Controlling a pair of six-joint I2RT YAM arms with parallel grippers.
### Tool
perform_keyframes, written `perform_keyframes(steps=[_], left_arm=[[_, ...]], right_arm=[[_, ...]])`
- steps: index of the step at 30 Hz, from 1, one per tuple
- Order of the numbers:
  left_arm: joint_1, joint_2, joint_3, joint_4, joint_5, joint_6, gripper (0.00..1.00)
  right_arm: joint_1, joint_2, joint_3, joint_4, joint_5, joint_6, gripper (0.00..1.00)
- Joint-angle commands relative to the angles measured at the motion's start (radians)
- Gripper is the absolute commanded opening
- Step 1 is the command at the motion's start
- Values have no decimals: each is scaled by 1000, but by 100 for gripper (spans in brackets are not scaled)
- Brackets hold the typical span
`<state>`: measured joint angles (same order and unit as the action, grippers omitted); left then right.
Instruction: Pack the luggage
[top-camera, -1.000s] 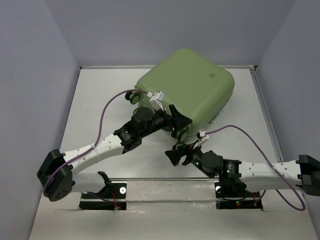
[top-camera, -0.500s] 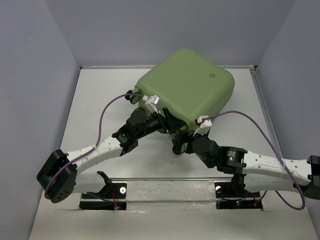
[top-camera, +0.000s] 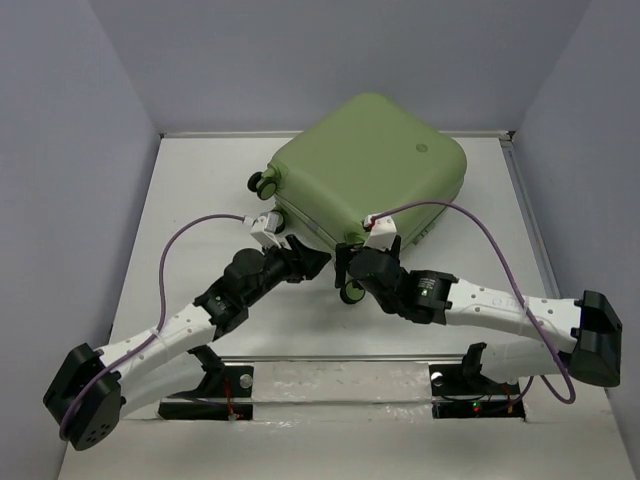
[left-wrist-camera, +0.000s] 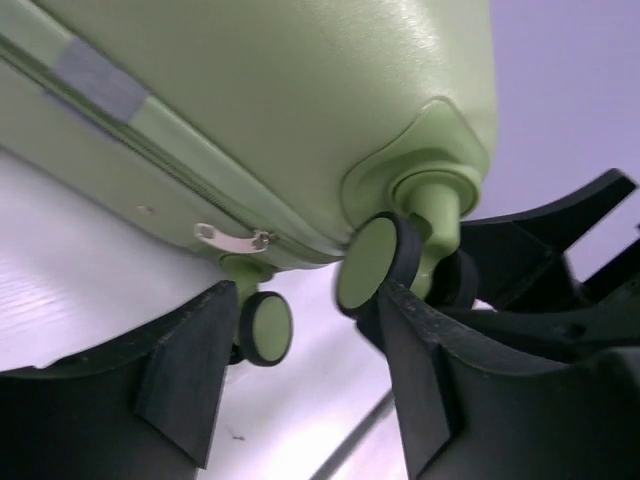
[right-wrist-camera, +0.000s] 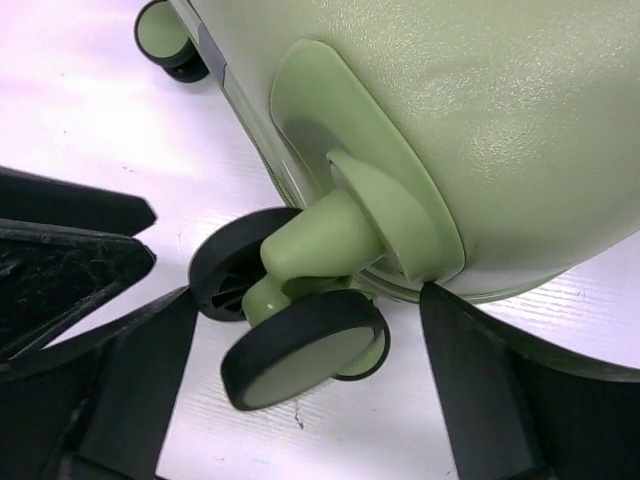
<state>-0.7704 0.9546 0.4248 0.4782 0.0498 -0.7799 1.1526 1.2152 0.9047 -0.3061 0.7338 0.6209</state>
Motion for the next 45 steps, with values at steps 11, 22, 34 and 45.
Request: perform_keyframes(steps=[11, 22, 34, 45], left_arm=[[2, 99, -52, 94, 14, 192, 60], [-101, 343, 109, 263, 94, 304, 60], [-225, 547, 242, 296, -154, 327, 59], [-279, 633, 324, 287, -329, 323, 54]], right_arm=[[-27, -20, 11, 10, 154, -23, 7], [-27, -338, -153, -56, 19, -38, 7], [-27, -322, -135, -35, -11, -62, 7], [-27, -318, -165, 21, -80, -70, 7]])
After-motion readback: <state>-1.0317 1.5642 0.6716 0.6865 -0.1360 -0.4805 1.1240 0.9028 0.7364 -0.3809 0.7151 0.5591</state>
